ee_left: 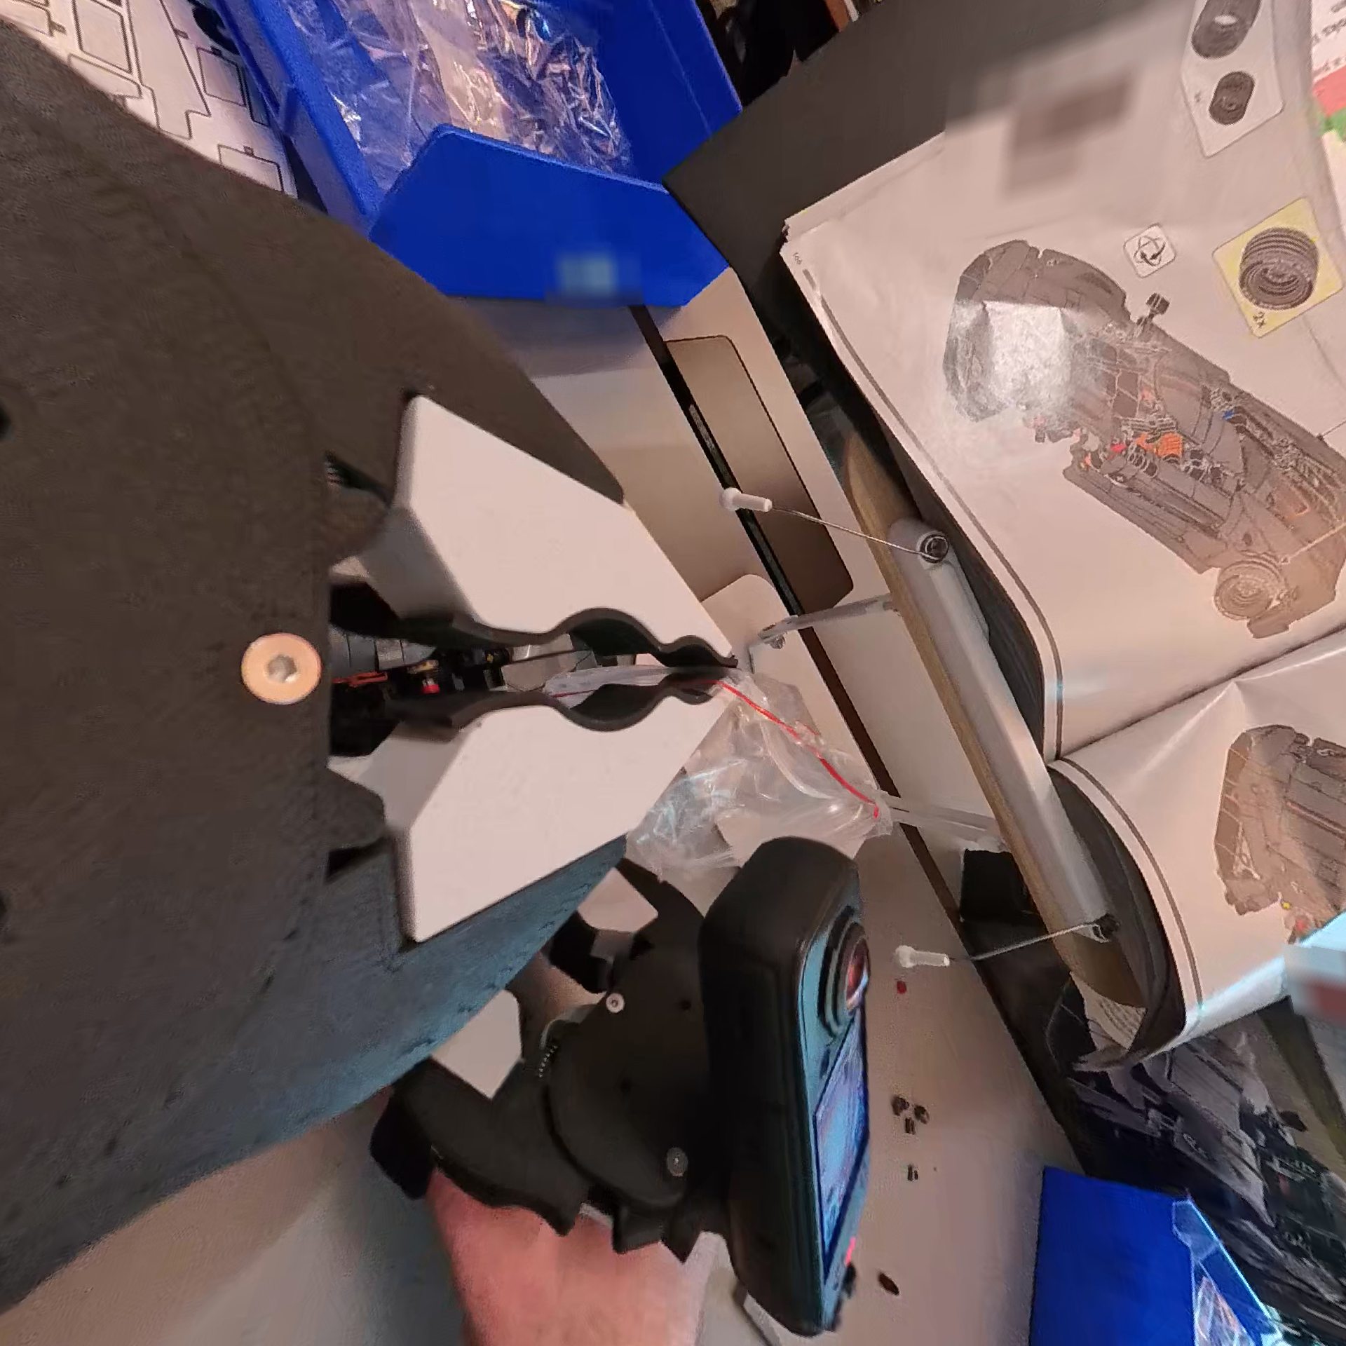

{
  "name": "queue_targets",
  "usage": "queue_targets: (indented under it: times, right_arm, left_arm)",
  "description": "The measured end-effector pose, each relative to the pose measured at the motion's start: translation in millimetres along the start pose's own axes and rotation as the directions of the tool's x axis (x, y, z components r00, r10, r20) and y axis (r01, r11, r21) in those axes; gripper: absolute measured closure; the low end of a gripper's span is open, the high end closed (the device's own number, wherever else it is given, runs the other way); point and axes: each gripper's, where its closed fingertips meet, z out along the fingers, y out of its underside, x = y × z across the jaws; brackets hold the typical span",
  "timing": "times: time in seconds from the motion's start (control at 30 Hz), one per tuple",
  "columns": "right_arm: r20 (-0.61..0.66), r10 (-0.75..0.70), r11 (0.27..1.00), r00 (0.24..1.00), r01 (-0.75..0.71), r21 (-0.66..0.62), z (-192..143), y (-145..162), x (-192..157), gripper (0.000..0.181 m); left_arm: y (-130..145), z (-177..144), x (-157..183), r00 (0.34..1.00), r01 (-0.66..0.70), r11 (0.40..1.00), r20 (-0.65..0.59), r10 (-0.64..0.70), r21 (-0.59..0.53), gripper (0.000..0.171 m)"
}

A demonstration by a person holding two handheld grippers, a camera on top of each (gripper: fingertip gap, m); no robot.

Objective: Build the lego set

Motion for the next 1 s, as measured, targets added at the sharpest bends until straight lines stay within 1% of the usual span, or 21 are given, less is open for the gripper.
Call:
queue_targets:
  times: [0.03, 0.13, 0.17, 0.23, 0.3, 0.33, 0.4, 0.47, 0.5, 0.57, 0.63, 0.7, 0.73, 0.8, 0.87, 1.0]
  right_arm:
    - [-0.002, -0.015, 1.000, 1.000, 0.015, -0.005, 0.7, -0.9, -1.0, 0.129]
    - [0.017, -0.032, 0.999, 0.999, 0.032, -0.007, -5.2, -3.1, -3.5, 0.130]
    - [0.029, -0.030, 1.000, 0.999, 0.030, -0.003, -11.8, -4.5, -4.1, 0.130]
    - [0.102, -0.056, 0.998, 0.993, 0.056, 0.003, -34.0, -8.5, -13.3, 0.130]
    - [0.220, -0.157, 0.987, 0.963, 0.143, 0.076, -68.8, -17.2, -35.6, 0.130]
    - [0.222, -0.198, 0.979, 0.955, 0.179, 0.100, -85.1, -19.8, -38.7, 0.130]
    - [0.147, -0.249, 0.957, 0.957, 0.220, 0.192, -112.6, -33.4, -32.7, 0.130]
    - [0.149, -0.254, 0.929, 0.956, 0.198, 0.311, -134.4, -50.4, -34.8, 0.130]
    - [0.142, -0.250, 0.917, 0.958, 0.187, 0.351, -140.8, -57.1, -34.0, 0.130]
    - [0.099, -0.242, 0.902, 0.965, 0.186, 0.390, -146.2, -64.6, -27.9, 0.130]
    - [0.066, -0.232, 0.892, 0.970, 0.185, 0.413, -149.0, -67.7, -22.4, 0.130]
    - [0.030, -0.222, 0.882, 0.975, 0.188, 0.432, -153.7, -70.3, -14.1, 0.130]
    - [0.036, -0.213, 0.884, 0.976, 0.177, 0.433, -156.0, -70.3, -11.8, 0.131]
    - [0.048, -0.155, 0.916, 0.987, 0.125, 0.382, -153.0, -64.1, -0.9, 0.131]
    - [0.073, -0.145, 0.919, 0.987, 0.108, 0.378, -150.8, -59.7, 1.8, 0.130]
    - [0.070, -0.126, 0.944, 0.990, 0.098, 0.315, -141.9, -51.3, 8.9, 0.131]
  left_arm:
    - [0.2, -0.6, -1.1, 1.000, 0.006, 1.000, -0.001, -0.006, 0.004, 0.171]
    - [0.0, -3.1, -5.8, 1.000, 0.027, 0.999, 0.009, -0.027, 0.022, 0.171]
    - [-0.3, -4.3, -8.3, 0.999, 0.032, 0.999, 0.019, -0.032, 0.029, 0.171]
    - [0.1, -6.7, -14.7, 0.998, 0.037, 0.999, 0.047, -0.039, 0.036, 0.171]
    - [-0.2, -8.0, -18.5, 0.997, 0.054, 0.997, 0.053, -0.056, 0.048, 0.171]
    - [1.4, -7.5, -19.6, 0.996, 0.062, 0.997, 0.054, -0.064, 0.041, 0.171]
    - [0.7, -5.8, -16.0, 0.997, 0.058, 0.997, 0.042, -0.060, 0.042, 0.171]
    - [-1.5, -2.8, -10.1, 0.998, 0.042, 0.999, 0.041, -0.043, 0.034, 0.171]
    - [-3.1, -0.7, -5.4, 0.999, 0.023, 0.999, 0.038, -0.024, 0.030, 0.171]
    - [-5.5, 3.7, 5.1, 1.000, 0.002, 1.000, 0.023, -0.002, 0.023, 0.171]
    - [-5.5, 6.9, 11.8, 0.998, -0.046, 0.999, 0.037, 0.046, 0.002, 0.171]
    - [-10.0, 9.0, 22.2, 0.997, -0.078, 0.997, 0.019, 0.077, 0.017, 0.171]
    - [-12.5, 9.9, 27.7, 0.997, -0.074, 0.997, -0.001, 0.075, 0.028, 0.171]
    - [-15.0, 10.7, 31.1, 0.997, -0.081, 0.996, -0.004, 0.081, 0.033, 0.171]
    - [-17.3, 12.2, 35.8, 0.997, -0.068, 0.997, -0.026, 0.069, 0.044, 0.171]
    - [-24.0, 10.2, 46.9, 0.993, -0.013, 0.995, -0.118, 0.025, 0.101, 0.171]
